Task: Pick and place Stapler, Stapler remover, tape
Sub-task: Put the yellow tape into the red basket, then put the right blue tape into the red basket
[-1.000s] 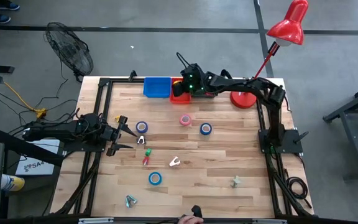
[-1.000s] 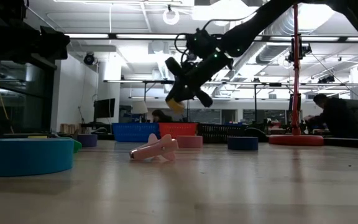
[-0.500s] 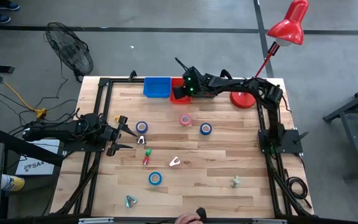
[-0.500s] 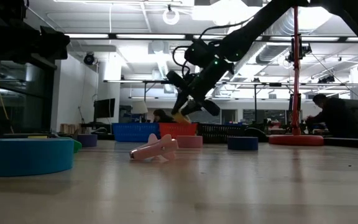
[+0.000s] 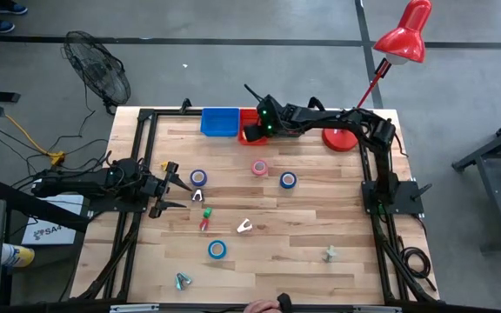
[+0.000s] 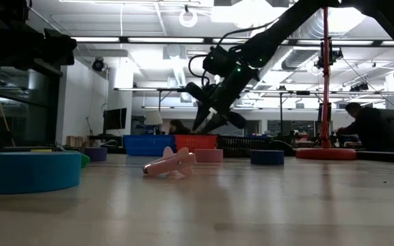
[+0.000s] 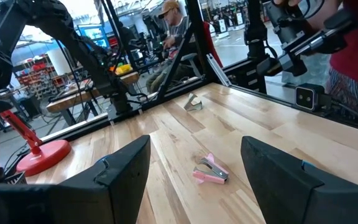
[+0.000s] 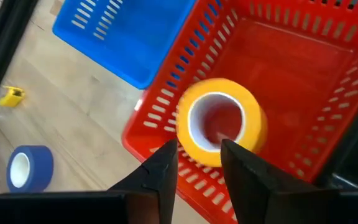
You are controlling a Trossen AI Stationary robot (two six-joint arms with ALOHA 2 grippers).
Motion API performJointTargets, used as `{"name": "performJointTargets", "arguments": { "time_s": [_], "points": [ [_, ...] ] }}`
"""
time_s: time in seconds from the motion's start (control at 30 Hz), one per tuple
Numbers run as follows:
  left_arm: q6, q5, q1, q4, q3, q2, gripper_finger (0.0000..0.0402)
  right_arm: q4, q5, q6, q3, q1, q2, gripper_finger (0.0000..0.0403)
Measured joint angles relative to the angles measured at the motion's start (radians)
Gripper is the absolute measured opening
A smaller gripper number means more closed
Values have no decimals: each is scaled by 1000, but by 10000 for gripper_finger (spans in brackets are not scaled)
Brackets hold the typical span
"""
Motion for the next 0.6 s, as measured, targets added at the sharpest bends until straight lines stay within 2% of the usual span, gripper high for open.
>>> {"name": "performJointTargets", "arguments": {
  "time_s": [0.27,0.43,0.6],
  "points": [
    [0,0,0,0,0,0,247,-30,-11,-6,0,6,-5,114],
    [0,-1,0,0,0,0,247,-65,-62,-78,0,17,-52,115],
    [0,-3,0,0,0,0,247,-217,-84,-214,0,42,-118,115]
  ]
}}
